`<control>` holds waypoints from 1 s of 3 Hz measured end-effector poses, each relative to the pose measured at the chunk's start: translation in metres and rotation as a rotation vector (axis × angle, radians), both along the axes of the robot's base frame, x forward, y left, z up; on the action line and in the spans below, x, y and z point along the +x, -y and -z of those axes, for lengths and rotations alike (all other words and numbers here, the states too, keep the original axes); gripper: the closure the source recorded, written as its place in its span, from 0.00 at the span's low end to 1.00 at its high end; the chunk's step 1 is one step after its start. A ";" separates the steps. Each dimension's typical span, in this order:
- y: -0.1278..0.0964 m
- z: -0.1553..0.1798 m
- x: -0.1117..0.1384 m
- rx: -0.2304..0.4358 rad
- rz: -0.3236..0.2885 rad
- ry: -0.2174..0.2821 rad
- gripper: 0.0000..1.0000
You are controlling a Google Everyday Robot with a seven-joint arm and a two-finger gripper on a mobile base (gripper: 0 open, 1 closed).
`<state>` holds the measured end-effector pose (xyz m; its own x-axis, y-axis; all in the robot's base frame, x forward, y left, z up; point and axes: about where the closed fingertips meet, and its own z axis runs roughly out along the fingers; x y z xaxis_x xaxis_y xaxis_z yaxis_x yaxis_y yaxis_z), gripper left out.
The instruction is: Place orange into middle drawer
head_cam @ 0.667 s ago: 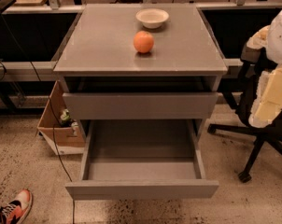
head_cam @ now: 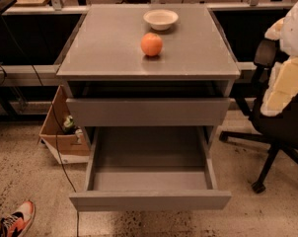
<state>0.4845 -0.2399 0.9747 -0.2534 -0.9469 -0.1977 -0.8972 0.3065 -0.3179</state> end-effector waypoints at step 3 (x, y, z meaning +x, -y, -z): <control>0.013 -0.012 0.083 0.109 0.020 0.072 0.00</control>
Offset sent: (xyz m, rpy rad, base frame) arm 0.0553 -0.0221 -0.0035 0.0001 -0.0341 -0.0392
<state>0.5671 -0.2532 0.9869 -0.2533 -0.9139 -0.3172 -0.8669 0.3599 -0.3449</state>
